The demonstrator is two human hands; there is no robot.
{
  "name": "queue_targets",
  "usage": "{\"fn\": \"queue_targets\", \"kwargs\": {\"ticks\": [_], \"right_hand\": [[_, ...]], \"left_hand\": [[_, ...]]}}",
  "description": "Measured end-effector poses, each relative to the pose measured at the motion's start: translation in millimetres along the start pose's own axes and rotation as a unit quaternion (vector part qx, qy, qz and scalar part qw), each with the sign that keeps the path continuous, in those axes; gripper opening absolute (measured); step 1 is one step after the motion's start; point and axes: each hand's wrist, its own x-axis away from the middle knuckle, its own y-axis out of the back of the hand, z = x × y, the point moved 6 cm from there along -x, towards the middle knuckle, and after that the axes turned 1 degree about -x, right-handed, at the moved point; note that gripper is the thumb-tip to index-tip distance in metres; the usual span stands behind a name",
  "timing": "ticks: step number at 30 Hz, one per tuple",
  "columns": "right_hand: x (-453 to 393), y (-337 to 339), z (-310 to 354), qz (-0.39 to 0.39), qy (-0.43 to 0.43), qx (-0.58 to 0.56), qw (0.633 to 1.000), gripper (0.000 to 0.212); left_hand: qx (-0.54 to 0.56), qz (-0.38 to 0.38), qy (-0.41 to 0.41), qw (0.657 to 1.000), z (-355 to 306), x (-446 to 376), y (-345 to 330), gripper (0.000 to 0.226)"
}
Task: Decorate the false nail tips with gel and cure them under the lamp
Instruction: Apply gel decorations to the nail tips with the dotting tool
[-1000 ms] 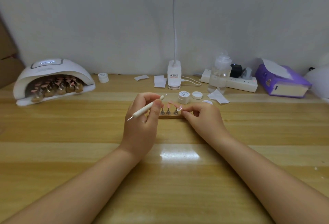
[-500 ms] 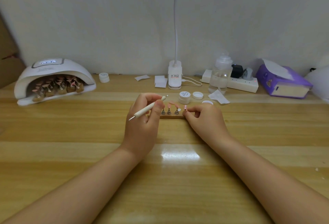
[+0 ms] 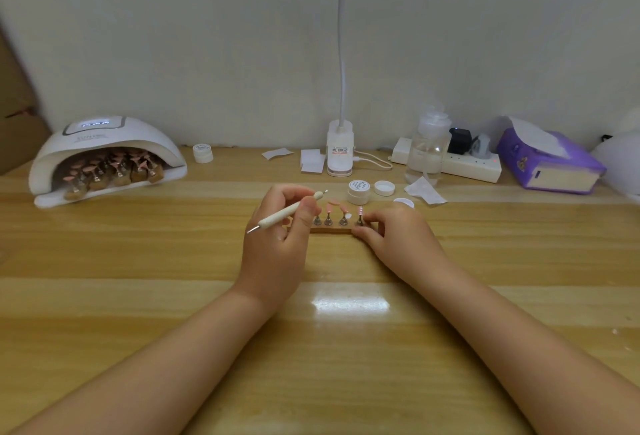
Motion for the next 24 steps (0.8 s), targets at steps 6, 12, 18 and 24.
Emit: {"fn": "queue_targets", "kwargs": {"ticks": [6,12,18,24], "right_hand": [[1.0,10.1,-8.0,0.034,0.010,0.017,0.999,0.026],[10.4,30.8,-12.2,-0.025,0.070,0.049,0.996,0.026],[7.3,47.4,-33.1,-0.161,-0.015,0.017,0.987,0.037],[-1.3,21.8,-64.3,-0.065,-0.132,-0.063,0.987,0.080]], "left_hand": [[-0.012,0.009,-0.008,1.000,-2.3,0.7,-1.7,0.009],[-0.027,-0.001,-0.007,1.000,-3.7,0.0,-0.5,0.010],[-0.019,-0.007,-0.013,1.000,-7.1,0.7,0.4,0.010],[-0.029,-0.003,-0.013,1.000,-7.5,0.3,-0.1,0.010]]}}
